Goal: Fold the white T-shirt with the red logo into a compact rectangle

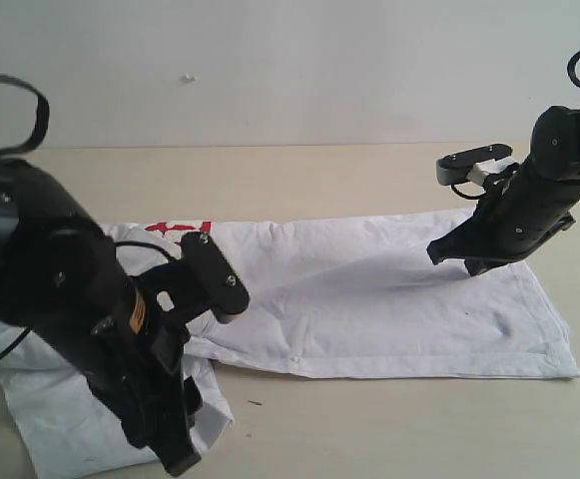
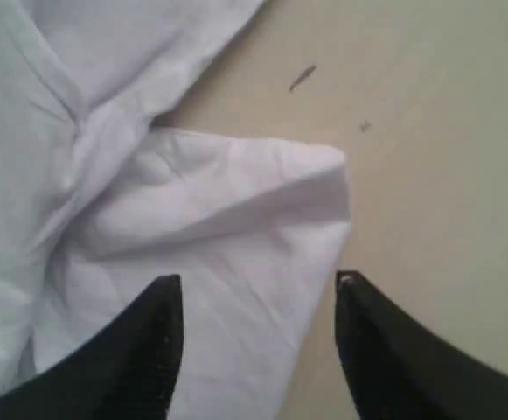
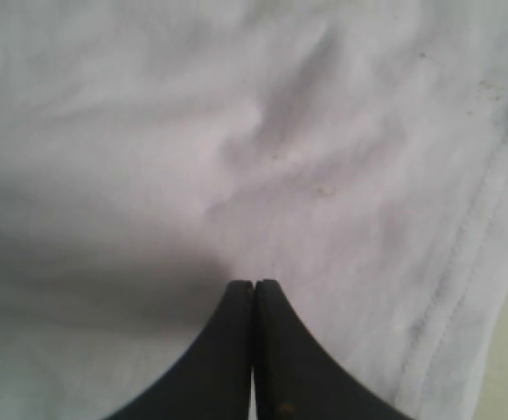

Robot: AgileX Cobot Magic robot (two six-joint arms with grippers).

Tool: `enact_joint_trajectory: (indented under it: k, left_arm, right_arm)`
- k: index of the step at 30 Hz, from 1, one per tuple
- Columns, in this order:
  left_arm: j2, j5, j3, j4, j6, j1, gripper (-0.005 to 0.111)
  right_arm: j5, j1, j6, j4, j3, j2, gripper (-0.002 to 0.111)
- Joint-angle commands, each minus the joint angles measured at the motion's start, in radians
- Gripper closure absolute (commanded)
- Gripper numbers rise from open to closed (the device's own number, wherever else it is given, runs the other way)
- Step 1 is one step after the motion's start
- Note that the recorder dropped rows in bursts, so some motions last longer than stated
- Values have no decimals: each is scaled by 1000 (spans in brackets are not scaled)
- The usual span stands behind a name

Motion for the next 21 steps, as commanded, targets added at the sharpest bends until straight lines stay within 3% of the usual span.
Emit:
enact_joint_trajectory:
  k: [1,5,17,19,21]
  left_arm:
    - [-7,-47,73,40,-100,-37,39]
    - [7,-31,75,104,-103,-101,39]
    - [144,-44,75,239,-183,-101,39]
    - [153,-36,75,239,-183,-101,43]
    - [157,-23,75,250,-183,-101,54]
  right_arm:
    - [4,-2,1,0,3,-4,108]
    - [10,-2,1,0,3,-4,108]
    - [19,-2,1,0,3,-4,108]
    - [19,-2,1,0,3,-4,108]
    - [19,-2,1,0,3,-4,108]
